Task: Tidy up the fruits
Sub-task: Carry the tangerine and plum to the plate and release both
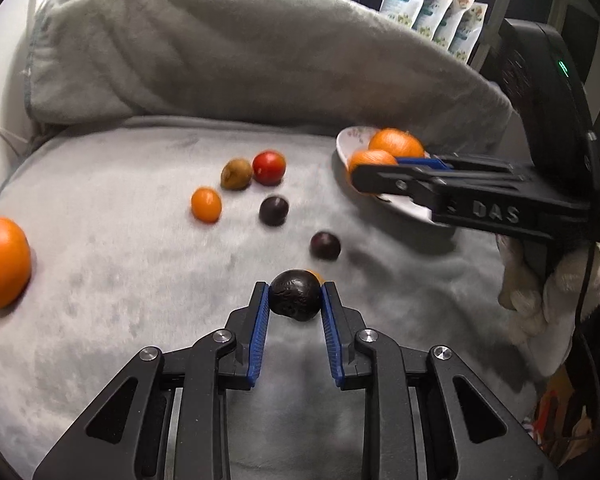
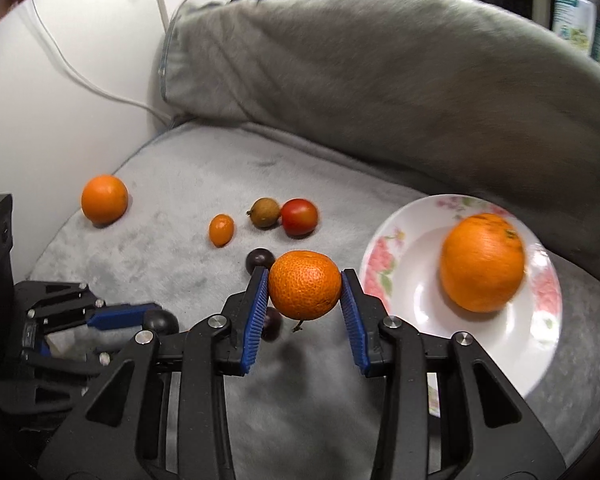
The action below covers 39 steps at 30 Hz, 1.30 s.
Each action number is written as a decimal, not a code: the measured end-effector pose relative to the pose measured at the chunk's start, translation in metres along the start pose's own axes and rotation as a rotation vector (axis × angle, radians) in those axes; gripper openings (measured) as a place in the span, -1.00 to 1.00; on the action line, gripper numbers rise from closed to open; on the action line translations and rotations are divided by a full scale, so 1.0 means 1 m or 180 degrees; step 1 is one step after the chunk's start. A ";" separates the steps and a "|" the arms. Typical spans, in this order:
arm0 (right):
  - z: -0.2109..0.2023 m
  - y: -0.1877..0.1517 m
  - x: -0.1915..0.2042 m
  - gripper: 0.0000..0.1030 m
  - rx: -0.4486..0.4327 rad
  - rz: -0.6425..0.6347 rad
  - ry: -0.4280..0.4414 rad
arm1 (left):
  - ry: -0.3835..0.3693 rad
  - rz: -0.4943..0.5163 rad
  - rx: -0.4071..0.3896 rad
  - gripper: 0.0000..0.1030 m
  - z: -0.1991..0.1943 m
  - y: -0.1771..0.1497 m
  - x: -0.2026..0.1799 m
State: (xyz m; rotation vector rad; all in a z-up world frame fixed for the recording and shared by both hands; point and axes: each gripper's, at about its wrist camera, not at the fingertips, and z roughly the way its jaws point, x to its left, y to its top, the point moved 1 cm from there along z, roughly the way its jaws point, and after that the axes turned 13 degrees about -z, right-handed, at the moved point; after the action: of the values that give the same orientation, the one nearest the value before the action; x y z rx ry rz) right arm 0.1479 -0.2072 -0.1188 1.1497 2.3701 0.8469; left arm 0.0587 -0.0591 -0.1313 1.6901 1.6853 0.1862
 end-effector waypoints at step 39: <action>-0.046 -0.076 -0.106 -0.26 0.0121 0.0606 -0.0561 | -0.0242 0.0406 0.0002 -0.53 0.059 0.045 -0.096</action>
State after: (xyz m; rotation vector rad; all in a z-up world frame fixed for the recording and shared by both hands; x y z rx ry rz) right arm 0.1418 -0.3453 -0.1267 1.4214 2.1686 0.7292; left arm 0.1161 -0.1637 -0.1111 1.7841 1.5234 0.1791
